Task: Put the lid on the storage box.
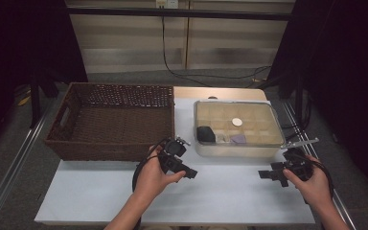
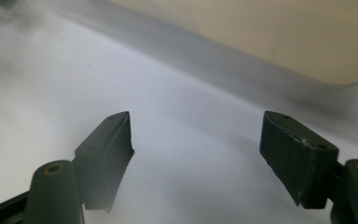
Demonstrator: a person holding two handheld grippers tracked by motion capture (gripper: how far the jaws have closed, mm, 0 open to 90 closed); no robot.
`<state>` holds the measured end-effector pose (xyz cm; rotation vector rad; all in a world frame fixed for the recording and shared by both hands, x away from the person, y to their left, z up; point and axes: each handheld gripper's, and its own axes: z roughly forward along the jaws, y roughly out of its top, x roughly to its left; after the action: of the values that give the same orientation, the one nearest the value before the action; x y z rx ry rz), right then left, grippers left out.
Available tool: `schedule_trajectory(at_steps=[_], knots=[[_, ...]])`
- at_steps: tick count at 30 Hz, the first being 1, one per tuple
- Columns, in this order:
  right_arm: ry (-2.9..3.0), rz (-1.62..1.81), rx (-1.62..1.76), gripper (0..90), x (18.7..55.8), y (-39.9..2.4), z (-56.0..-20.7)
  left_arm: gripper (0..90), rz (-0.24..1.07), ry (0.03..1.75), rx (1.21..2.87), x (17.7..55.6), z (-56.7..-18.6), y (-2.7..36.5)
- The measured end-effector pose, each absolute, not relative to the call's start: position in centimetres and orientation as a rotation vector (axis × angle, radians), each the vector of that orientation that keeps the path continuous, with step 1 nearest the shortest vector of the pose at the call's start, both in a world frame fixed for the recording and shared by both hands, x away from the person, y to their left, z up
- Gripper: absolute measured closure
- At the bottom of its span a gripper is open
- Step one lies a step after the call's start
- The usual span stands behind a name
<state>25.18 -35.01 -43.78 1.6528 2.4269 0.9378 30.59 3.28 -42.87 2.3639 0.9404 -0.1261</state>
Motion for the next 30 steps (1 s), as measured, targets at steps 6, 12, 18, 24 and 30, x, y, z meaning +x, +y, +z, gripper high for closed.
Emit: schedule_trajectory(at_steps=[6,12,18,24,30], knots=[[2.441,0.944,1.604,23.5,24.8,-34.6,-44.6,27.0,-0.104,0.912,2.351,30.2,-43.5,4.5],[2.446,0.925,1.579,23.5,24.4,-34.0,-45.1,25.8,-0.085,0.889,2.341,29.9,-44.3,5.3],[2.439,0.928,1.544,23.5,24.2,-33.8,-45.3,24.3,-0.071,0.861,2.345,29.6,-44.8,6.1],[2.434,0.909,1.531,23.5,23.9,-33.8,-45.8,23.7,-0.049,0.853,2.337,29.4,-45.5,7.2],[2.426,0.887,1.480,23.0,23.6,-33.5,-46.6,22.4,-0.013,0.830,2.348,29.1,-46.4,7.7]])
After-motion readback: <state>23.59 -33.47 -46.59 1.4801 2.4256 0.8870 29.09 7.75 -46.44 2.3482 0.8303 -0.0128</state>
